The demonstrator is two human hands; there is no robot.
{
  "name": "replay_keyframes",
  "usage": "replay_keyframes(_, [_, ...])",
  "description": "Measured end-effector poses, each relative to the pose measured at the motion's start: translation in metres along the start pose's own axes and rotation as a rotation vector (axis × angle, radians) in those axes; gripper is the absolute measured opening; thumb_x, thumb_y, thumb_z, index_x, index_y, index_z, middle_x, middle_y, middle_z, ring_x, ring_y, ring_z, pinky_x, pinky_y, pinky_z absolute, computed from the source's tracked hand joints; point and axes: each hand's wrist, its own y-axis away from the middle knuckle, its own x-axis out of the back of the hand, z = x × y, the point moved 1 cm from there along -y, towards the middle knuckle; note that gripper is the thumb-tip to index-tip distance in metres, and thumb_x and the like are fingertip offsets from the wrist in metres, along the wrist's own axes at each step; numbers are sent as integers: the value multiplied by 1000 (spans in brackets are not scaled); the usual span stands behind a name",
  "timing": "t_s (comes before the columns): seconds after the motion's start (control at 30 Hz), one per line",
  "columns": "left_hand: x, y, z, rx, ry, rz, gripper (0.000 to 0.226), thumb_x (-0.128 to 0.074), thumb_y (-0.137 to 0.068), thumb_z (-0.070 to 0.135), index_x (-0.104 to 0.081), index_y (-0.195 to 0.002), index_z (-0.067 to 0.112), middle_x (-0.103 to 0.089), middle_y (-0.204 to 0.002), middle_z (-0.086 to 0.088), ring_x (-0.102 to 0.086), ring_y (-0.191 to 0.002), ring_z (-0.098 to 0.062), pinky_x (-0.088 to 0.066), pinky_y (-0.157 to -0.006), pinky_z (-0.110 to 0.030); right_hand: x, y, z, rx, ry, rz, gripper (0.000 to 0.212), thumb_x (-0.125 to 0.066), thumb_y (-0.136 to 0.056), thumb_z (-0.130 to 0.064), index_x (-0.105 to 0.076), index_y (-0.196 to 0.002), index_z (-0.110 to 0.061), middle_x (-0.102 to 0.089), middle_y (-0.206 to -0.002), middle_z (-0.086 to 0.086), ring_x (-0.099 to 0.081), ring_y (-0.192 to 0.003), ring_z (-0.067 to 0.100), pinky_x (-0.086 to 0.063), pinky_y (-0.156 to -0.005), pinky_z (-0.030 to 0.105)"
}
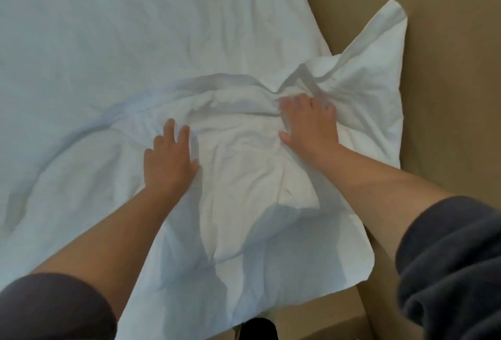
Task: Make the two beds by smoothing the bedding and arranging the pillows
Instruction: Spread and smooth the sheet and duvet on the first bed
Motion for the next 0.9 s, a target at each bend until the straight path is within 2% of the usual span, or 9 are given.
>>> replay_keyframes(0.07, [21,-24,-13,71,10,87,87,-66,-88,25,-10,-153,22,3,-161,-13,-54,-108,-41,-44,-71,-43,26,-32,-1,-20,-104,124,75,-62,-89,-25,-18,-150,-35,-39,-135,9,-48,-112,28,-44,-83,43])
replay_keyframes(0.13, [27,-55,-31,263,128,40,93,-65,-89,22,1,-154,26,-10,-156,-20,-59,-100,-43,-45,-73,-41,40,-67,8,-98,-191,32,78,-59,-91,-19,-13,-153,-32,-41,-127,10,-55,-102,29,-41,-77,39])
replay_keyframes(0.27, [10,-73,-41,325,297,-119,37,-53,-94,21,-46,-125,2,-53,-122,-28,-56,-107,-43,-45,-87,-38,23,-72,10,-133,-204,-267,30,-45,-99,-31,-50,-121,-11,-53,-121,8,-53,-116,31,-35,-87,37])
replay_keyframes(0.4, [51,-81,-32,283,420,231,24,-47,-93,5,-54,-114,-2,-51,-118,-29,-51,-105,-42,-36,-82,-38,46,-78,12,-236,-440,-2,11,-38,-99,-13,-49,-101,-10,-51,-123,15,-53,-110,37,-30,-81,37])
replay_keyframes(0.53, [154,-140,-32,309,543,548,34,-42,-92,3,-51,-124,1,-42,-122,-22,-48,-113,-35,-30,-90,-29,129,-133,13,-250,-631,307,24,-38,-100,-12,-49,-120,-4,-49,-127,19,-50,-113,37,-29,-87,38])
replay_keyframes(0.6, [169,-160,-23,216,498,418,45,-45,-96,9,-40,-141,7,-27,-146,-25,-37,-133,-33,-25,-103,-26,141,-148,-1,-144,-738,203,45,-43,-99,-13,-34,-143,-15,-41,-141,17,-45,-124,34,-31,-95,34])
replay_keyframes(0.7, [112,-155,6,44,423,17,78,-54,-97,24,-3,-155,16,22,-157,-22,-14,-144,-47,-22,-117,-43,88,-127,-22,-68,-515,-211,91,-57,-95,-34,14,-153,-34,-1,-162,14,-10,-148,37,-18,-115,54])
replay_keyframes(0.8, [26,-107,21,14,241,-279,79,-46,-98,40,5,-155,23,20,-160,-13,-2,-147,-42,-14,-117,-54,16,-72,-30,-22,-200,-491,87,-49,-93,-53,15,-151,-40,21,-161,11,15,-148,36,1,-114,65])
replay_keyframes(0.9, [-23,-42,3,-137,58,-359,73,-36,-99,45,3,-155,20,15,-161,-12,8,-149,-31,-4,-119,-51,-12,-30,-26,136,-163,-358,80,-42,-93,-53,9,-153,-37,21,-161,7,16,-148,30,3,-116,62])
